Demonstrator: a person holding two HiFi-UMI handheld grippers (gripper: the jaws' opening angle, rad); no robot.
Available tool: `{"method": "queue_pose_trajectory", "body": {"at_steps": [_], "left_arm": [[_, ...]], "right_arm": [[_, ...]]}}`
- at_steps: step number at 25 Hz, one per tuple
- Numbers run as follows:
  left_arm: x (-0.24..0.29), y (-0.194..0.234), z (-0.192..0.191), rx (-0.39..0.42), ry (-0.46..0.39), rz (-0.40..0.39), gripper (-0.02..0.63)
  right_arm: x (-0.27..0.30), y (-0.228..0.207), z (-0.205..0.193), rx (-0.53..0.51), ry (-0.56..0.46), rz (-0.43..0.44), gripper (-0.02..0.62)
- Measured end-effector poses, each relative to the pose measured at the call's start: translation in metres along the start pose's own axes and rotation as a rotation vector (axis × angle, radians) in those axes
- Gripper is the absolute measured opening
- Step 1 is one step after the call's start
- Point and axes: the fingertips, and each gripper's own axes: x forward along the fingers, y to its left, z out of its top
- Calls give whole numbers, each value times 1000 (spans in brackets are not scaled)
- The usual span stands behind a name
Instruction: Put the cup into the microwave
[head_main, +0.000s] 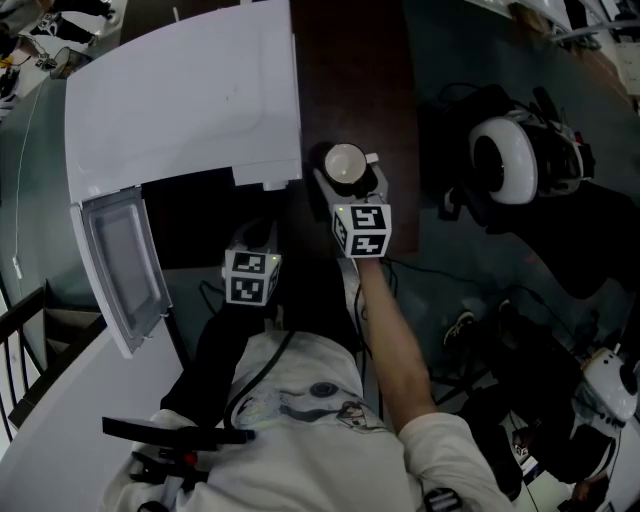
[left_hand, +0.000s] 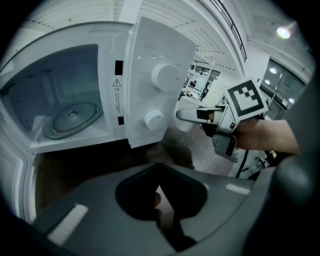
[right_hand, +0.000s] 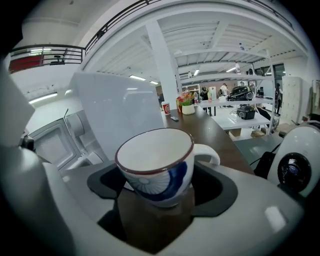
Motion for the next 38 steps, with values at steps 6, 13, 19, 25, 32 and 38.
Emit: {"method": "queue_pose_trajectory", "body": {"at_steps": [6,13,19,25,32,38], "left_arm": [[-11,11,4,-9,-33,20,0],[-22,20,-1,-28,-59,26,-1],[-32,28,-10,-50,-62,38,0],[-43,40,-24,-78,-66,56,0],[-56,54,-39,-113,-74,79,0],[-66,72,-46,-148,-87,107,0]], "right_arm": [[-15,13,2,-16,-6,3,403],[-31,32,0,-25,-16,10,402],[-45,51,-9,-48,-6,33,402],[-54,77,-21,-76,12,68,402],[-55,110,-34,-107,34,118,400],[-51,141,-39,-134,48,169,400]]}}
